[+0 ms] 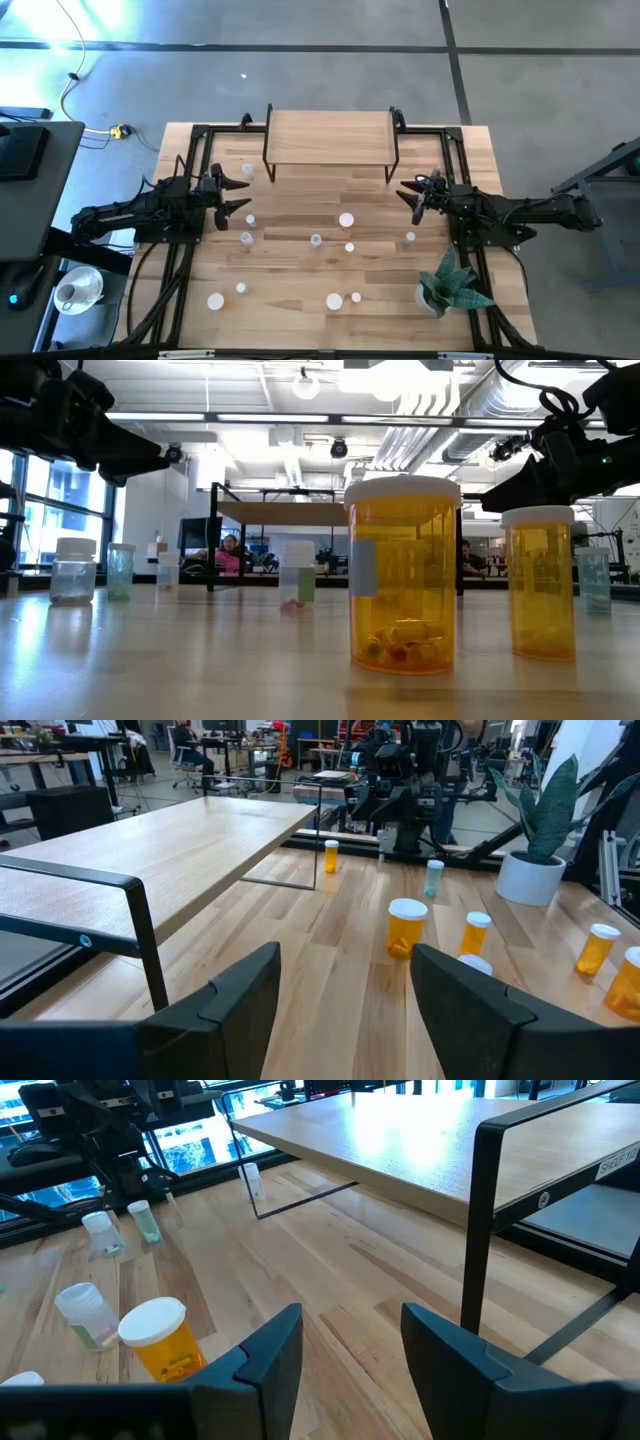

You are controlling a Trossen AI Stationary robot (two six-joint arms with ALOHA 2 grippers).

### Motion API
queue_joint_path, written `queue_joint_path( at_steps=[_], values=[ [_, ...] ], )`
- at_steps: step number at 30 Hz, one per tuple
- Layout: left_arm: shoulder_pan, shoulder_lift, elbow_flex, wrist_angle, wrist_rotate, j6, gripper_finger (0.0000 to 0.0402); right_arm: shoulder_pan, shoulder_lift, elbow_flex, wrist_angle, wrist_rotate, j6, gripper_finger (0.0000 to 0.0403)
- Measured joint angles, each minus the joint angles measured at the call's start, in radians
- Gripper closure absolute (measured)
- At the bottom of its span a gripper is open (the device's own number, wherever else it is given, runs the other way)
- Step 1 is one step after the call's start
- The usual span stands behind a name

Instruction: Pick and place medicine bottles onto shelf by color

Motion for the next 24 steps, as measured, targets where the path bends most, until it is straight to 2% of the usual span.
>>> queue_joint_path(
  at_steps=[24],
  values=[
    [0.0, 0.0, 0.0, 0.0, 0.0, 0.0, 0.0188, 0.0, 0.0, 0.0, 0.0, 0.0, 0.0, 0.024]
  ],
)
